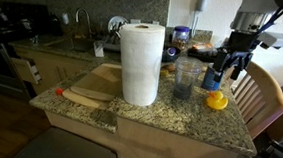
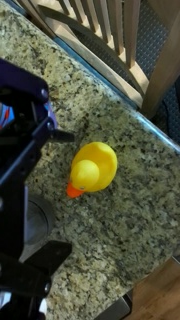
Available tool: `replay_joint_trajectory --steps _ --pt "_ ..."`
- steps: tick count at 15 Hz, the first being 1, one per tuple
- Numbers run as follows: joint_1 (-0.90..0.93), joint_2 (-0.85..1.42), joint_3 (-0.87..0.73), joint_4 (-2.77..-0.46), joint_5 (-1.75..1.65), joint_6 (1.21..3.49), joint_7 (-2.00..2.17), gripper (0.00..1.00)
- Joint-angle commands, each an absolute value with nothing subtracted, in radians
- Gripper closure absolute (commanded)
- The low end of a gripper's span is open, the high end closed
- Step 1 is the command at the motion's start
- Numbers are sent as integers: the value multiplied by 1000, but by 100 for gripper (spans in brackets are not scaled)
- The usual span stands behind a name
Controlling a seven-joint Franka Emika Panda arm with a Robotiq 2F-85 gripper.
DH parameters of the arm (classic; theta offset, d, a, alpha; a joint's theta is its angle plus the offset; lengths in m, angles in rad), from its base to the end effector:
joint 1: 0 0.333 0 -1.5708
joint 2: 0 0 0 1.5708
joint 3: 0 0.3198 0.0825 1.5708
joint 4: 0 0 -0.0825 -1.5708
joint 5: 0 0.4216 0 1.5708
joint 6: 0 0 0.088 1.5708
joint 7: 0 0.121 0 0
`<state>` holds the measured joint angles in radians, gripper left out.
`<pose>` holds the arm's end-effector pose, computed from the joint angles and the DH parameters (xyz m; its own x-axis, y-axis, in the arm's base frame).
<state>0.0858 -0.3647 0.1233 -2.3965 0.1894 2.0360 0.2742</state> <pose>0.4538 0.1099 0.4262 0.9873 -0.1551 -0.0356 -0.1583 -0.9801 -0.1200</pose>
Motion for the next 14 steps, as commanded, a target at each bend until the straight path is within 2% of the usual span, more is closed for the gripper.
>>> replay_joint_trajectory --steps 1,3,4,10,14 --pt "85 -478 137 -2383 183 2090 300 0" --pt "85 -535 143 -2359 181 2116 309 0" --pt "84 -461 133 -2352 190 2090 286 0" --pt "79 -456 142 -2331 176 2078 302 0" --pt "38 -279 144 -2105 176 2156 419 0"
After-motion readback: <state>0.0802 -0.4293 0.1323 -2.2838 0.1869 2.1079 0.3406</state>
